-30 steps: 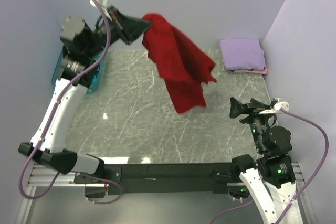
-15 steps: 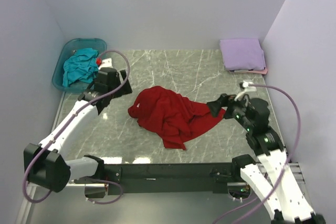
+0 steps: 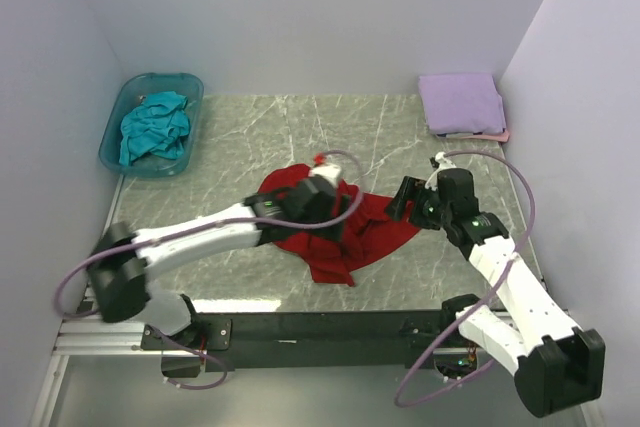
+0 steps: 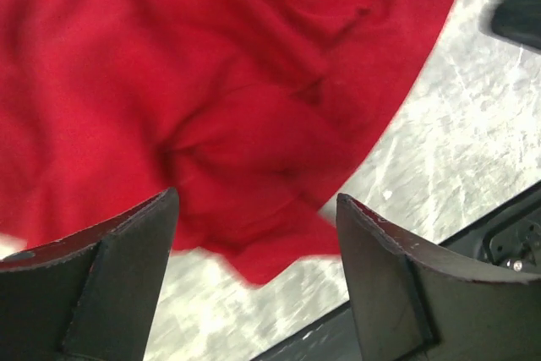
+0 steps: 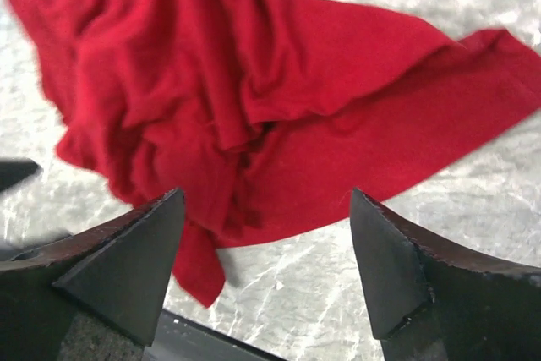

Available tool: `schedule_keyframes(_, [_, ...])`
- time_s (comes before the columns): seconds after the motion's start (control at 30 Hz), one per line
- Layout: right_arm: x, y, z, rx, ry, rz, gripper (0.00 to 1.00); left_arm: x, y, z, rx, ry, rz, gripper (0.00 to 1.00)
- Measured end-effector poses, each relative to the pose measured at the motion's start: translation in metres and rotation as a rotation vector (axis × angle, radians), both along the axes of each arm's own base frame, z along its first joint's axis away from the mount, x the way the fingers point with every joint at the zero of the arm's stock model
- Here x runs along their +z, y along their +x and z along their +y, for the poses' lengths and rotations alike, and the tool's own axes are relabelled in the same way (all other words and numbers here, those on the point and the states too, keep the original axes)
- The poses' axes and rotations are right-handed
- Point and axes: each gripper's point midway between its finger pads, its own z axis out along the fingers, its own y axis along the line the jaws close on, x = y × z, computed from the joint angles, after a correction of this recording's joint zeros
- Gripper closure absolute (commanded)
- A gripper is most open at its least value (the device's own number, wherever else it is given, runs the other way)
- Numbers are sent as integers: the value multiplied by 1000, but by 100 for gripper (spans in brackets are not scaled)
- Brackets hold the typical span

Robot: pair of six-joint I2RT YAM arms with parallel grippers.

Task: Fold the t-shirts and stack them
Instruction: Flatten the tshirt out

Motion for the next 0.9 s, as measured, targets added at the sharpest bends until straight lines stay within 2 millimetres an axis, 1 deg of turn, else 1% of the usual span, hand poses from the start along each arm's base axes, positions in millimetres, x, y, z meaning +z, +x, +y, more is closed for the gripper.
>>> schedule_keyframes(0.03, [-6, 1, -1, -10, -2, 17, 18, -5, 0, -14, -17, 17, 8, 21])
schedule_keyframes(0.1, [-19, 2, -7, -35, -5, 56, 18, -17, 0, -30, -34, 54, 24, 21])
schedule_keyframes(0.2, [-38, 1, -17, -81, 2, 107, 19, -33, -3, -44, -53, 100, 48, 22])
schedule_keyframes(0.27, [-47, 1, -23, -112, 11, 127, 19, -37, -6, -49, -63, 121, 61, 23])
schedule_keyframes(0.43, [-64, 1, -35, -163, 31, 173, 19, -41, -14, -83, -106, 137, 71, 28])
schedule_keyframes(0.5, [-65, 3, -38, -176, 39, 168, 19, -46, -17, -92, -122, 152, 78, 30])
schedule_keyframes(0.57, [-66, 3, -39, -181, 46, 166, 19, -56, -21, -100, -137, 178, 91, 30])
schedule_keyframes(0.67, [-65, 6, -42, -192, 55, 159, 19, -73, -26, -103, -148, 238, 115, 30])
schedule_keyframes(0.73, [-66, 6, -42, -197, 61, 158, 19, -83, -28, -100, -142, 281, 125, 31])
schedule_keyframes(0.8, [-68, 6, -42, -197, 63, 161, 19, -89, -28, -95, -126, 318, 126, 31])
schedule_keyframes(0.9, [-67, 6, -41, -195, 71, 161, 19, -92, -26, -85, -100, 365, 122, 31])
